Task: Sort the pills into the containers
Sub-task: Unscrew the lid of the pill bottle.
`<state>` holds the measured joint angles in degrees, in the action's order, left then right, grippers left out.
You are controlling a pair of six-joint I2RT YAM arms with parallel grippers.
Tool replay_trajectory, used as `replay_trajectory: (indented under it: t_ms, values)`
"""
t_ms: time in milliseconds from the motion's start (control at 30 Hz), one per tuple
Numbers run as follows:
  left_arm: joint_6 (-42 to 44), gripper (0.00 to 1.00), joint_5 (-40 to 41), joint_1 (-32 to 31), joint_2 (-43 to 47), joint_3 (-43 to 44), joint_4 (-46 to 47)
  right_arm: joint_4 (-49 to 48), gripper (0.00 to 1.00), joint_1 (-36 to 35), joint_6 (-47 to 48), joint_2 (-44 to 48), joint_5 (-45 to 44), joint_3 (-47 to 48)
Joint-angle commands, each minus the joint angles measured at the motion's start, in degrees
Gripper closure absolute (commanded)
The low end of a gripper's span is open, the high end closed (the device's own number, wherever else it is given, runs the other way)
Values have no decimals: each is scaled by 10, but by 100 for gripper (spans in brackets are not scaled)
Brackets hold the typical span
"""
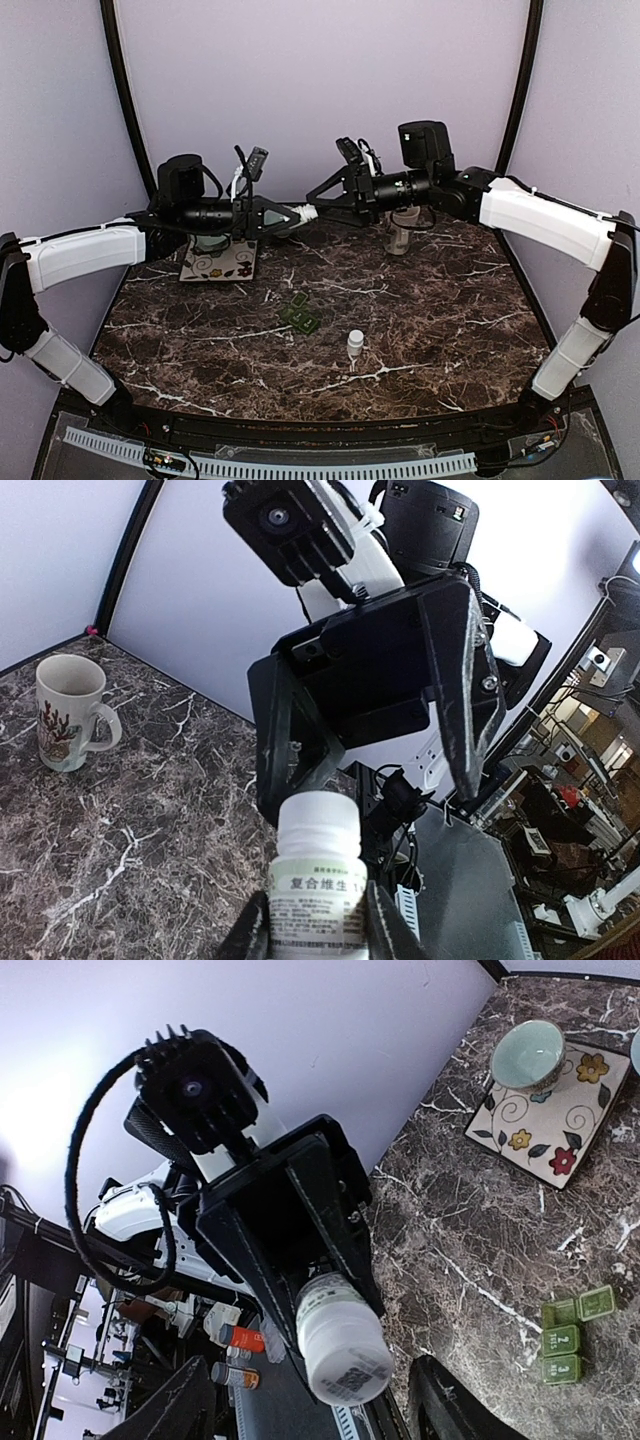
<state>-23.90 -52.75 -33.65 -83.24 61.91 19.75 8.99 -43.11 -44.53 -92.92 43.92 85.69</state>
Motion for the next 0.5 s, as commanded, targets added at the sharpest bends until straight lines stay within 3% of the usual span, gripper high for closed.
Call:
replay_trajectory:
  t_ms: [0, 467]
  values:
    - [27, 100, 6, -3, 16, 25, -9, 4, 34, 7, -2, -10, 3, 19]
    - [49, 100, 9, -6, 2, 40, -35, -7, 45, 14, -11, -31, 15, 35]
